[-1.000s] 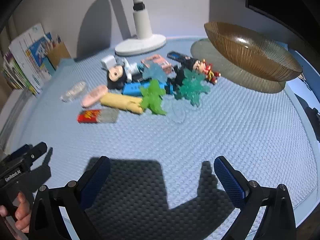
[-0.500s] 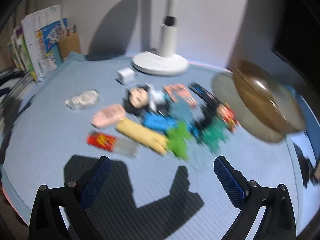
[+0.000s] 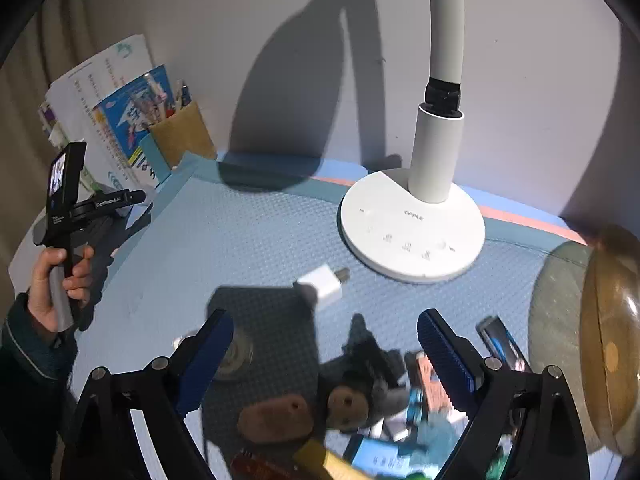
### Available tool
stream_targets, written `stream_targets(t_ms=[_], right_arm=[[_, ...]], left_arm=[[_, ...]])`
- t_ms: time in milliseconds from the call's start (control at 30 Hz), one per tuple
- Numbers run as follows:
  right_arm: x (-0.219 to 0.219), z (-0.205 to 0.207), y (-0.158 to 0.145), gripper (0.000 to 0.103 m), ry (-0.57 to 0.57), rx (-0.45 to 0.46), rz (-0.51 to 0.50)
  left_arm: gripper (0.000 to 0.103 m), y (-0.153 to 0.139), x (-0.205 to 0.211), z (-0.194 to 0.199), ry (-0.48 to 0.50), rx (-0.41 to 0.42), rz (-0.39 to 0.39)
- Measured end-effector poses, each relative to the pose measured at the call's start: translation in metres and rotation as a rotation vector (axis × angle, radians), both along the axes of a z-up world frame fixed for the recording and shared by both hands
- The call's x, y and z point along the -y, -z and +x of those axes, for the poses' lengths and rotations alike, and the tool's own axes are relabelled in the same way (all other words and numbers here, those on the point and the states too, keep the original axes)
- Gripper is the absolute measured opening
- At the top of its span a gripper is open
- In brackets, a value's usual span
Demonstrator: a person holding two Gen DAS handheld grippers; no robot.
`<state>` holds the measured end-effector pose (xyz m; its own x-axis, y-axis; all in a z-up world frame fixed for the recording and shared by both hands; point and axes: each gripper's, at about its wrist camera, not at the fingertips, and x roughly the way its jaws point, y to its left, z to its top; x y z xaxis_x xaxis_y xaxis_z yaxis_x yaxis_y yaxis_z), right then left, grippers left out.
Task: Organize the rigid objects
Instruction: 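Grasp the clear plastic cup with the left tool while the right tool grasps the white charger cube, then carry both items over the amber bowl and open both tools to drop them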
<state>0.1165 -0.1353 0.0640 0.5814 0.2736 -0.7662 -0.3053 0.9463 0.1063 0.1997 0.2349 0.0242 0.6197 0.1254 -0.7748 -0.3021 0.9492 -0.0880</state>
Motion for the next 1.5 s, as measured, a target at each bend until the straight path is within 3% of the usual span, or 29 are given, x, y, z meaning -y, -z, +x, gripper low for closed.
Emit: stream_targets(t_ms=[167, 233, 267, 300, 333, 600, 667, 733, 767, 800, 867, 933, 1033, 1133, 1233, 1367, 1500], right_arm=[[0.0, 0.009, 0.014, 0.093, -0.015, -0.01, -0.01], [0.007, 0.013, 0.023, 0.093, -0.007, -0.036, 0.002], [0.006, 0.018, 0.025, 0.092, -0.007, -0.056, 0.024], [0.012, 0.019, 0.026, 0.091, -0.011, -0.064, 0.039], [0.009, 0.023, 0.027, 0.091, -0.014, -0.071, 0.046], [-0.019, 0.039, 0.043, 0.081, -0.019, -0.17, -0.034], [-0.018, 0.043, 0.054, 0.071, -0.004, -0.221, 0.009], [-0.02, 0.047, 0.058, 0.068, -0.007, -0.239, 0.038], [-0.021, 0.048, 0.059, 0.066, 0.001, -0.229, 0.021], [-0.024, 0.05, 0.06, 0.058, 0.011, -0.212, -0.012], [-0.027, 0.053, 0.065, 0.035, 0.022, -0.193, -0.064], [-0.024, 0.05, 0.06, 0.035, 0.024, -0.169, -0.047], [-0.01, 0.034, 0.042, 0.035, 0.009, -0.144, 0.077], [0.013, 0.007, 0.01, 0.035, 0.026, -0.078, 0.121], [0.06, -0.025, -0.018, 0.035, 0.123, -0.012, 0.145], [0.141, -0.074, -0.037, 0.035, 0.35, 0.057, 0.04], [0.222, -0.1, -0.033, 0.035, 0.509, 0.012, 0.039]], left_arm=[[0.064, 0.014, -0.005, 0.022, -0.017, 0.006, -0.015], [0.063, 0.02, -0.008, 0.027, -0.027, 0.004, -0.03], [0.058, 0.026, -0.011, 0.03, -0.03, -0.003, -0.039], [0.042, 0.026, -0.018, 0.032, -0.026, -0.009, -0.053], [0.038, 0.028, -0.02, 0.033, -0.021, -0.012, -0.072], [0.037, 0.022, -0.023, 0.008, 0.008, 0.124, -0.081], [0.037, 0.019, -0.018, 0.004, 0.025, 0.154, -0.056], [0.037, 0.017, -0.014, 0.002, 0.057, 0.158, -0.021], [0.037, 0.017, -0.01, 0.003, 0.067, 0.159, -0.001], [0.037, 0.017, -0.006, 0.005, 0.076, 0.164, 0.019], [0.037, 0.015, 0.0, 0.004, 0.09, 0.183, 0.051], [0.037, 0.006, 0.015, 0.006, 0.089, 0.184, 0.085], [0.037, -0.003, 0.033, 0.002, 0.107, 0.178, 0.115], [0.037, -0.034, 0.069, -0.022, 0.209, 0.214, 0.133], [0.037, -0.075, 0.129, -0.048, 0.363, 0.287, 0.112], [0.037, -0.112, 0.247, -0.075, 0.621, 0.335, 0.031], [0.037, -0.136, 0.359, -0.11, 0.849, 0.316, -0.049]])
